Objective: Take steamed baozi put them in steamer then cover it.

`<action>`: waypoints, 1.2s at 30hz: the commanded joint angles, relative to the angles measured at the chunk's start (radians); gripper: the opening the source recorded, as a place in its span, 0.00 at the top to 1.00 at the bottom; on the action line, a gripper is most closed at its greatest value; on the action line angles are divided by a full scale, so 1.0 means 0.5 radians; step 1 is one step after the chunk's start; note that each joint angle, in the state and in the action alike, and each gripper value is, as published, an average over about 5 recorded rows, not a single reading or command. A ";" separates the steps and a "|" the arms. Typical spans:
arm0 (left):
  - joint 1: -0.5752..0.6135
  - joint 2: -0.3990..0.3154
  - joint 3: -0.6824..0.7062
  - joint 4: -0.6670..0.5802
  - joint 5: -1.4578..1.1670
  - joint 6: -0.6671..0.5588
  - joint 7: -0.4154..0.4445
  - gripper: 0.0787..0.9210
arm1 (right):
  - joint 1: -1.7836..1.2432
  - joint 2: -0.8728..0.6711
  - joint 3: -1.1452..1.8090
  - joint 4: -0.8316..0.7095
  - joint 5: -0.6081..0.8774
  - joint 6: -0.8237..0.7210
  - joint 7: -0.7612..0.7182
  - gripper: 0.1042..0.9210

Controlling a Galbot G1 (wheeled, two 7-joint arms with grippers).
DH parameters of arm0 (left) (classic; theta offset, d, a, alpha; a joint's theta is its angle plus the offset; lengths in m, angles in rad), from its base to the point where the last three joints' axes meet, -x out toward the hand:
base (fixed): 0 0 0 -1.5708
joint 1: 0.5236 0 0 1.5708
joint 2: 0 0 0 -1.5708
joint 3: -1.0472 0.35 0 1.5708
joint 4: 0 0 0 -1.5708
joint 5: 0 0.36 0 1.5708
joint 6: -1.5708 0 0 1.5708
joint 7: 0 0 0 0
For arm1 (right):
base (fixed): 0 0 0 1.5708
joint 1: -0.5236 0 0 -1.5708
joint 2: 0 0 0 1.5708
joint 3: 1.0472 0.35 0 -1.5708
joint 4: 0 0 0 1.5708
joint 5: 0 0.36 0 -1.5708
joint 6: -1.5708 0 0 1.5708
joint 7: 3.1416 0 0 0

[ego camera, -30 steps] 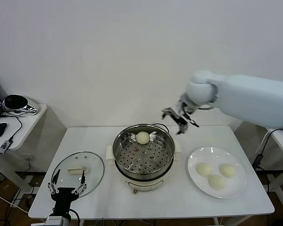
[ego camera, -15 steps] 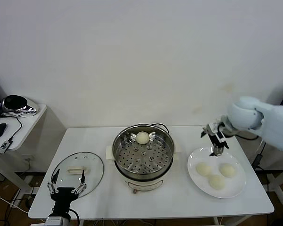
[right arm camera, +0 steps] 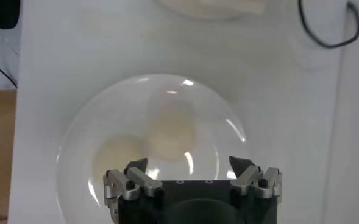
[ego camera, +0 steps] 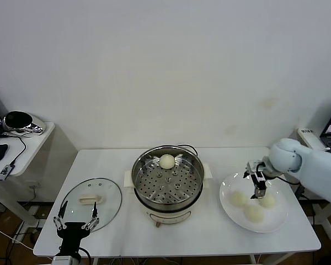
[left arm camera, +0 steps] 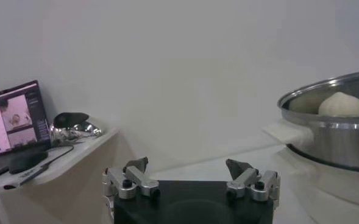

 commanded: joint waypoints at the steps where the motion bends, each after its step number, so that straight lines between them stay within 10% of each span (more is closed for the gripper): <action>1: 0.002 0.002 -0.002 0.004 0.000 0.000 0.001 0.12 | -0.300 0.095 0.215 -0.169 -0.070 0.015 0.010 0.12; 36: -0.021 -0.007 0.004 0.005 0.002 -0.015 -0.005 0.12 | 0.033 0.003 0.168 0.002 0.045 -0.017 -0.050 0.35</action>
